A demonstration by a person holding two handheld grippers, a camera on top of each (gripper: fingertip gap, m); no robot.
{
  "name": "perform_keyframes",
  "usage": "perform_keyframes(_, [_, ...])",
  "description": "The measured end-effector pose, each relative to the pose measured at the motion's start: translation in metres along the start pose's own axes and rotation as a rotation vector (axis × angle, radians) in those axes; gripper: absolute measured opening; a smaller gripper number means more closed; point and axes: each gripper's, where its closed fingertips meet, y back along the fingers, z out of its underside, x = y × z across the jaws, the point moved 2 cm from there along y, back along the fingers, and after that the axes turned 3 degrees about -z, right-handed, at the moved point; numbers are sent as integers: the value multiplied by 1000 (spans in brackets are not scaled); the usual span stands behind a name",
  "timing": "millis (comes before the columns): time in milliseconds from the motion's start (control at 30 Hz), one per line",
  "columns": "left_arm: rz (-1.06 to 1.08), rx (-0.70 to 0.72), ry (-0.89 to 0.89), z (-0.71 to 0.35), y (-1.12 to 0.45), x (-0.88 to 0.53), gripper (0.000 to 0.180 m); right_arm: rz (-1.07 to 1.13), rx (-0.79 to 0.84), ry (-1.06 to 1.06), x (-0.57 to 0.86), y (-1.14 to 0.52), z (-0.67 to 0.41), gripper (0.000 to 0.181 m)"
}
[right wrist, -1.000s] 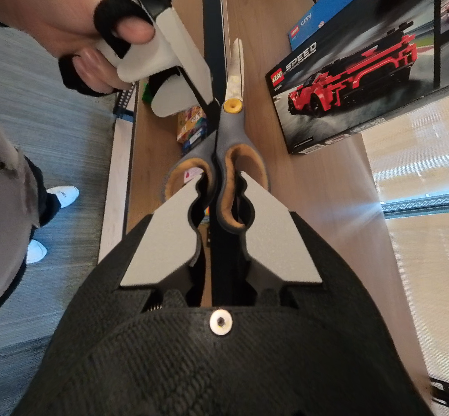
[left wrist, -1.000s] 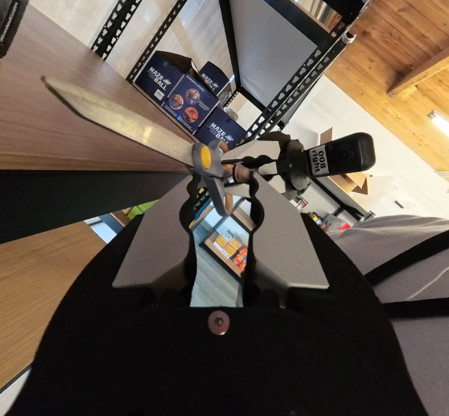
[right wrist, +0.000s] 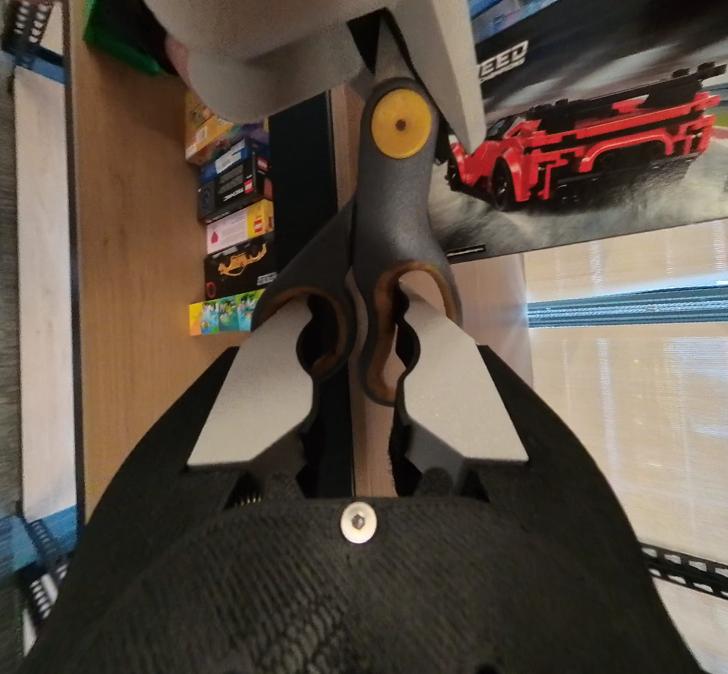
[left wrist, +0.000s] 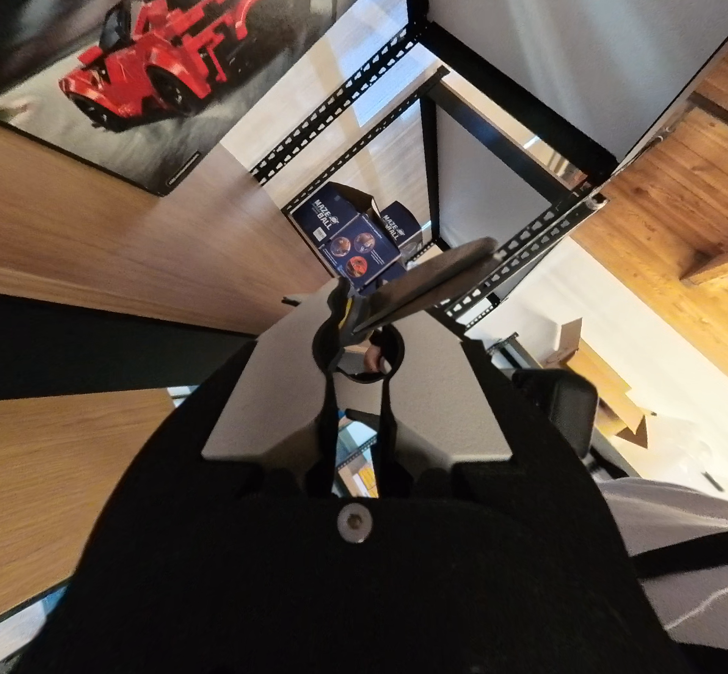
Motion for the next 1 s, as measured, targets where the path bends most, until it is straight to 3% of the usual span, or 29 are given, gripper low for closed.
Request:
perform_keyframes(333, [10, 83, 76, -16, 5, 8, 14, 229, 21, 86, 18, -8, -16, 30])
perform_keyframes(567, [47, 65, -47, -15, 2, 29, 21, 226, 100, 2, 18, -2, -22, 23])
perform_keyframes(633, [104, 8, -99, -13, 2, 44, 29, 162, 183, -66, 14, 4, -25, 23])
perform_keyframes(733, [106, -3, -213, -20, 6, 56, 64, 42, 327, -216, 13, 18, -29, 24])
perform_keyframes(833, [82, 63, -347, -34, 16, 59, 62, -151, 416, -420, 10, 31, -28, 24])
perform_keyframes(1000, [43, 195, -402, -65, 31, 48, 62, -458, 632, -815, 28, 59, -24, 20])
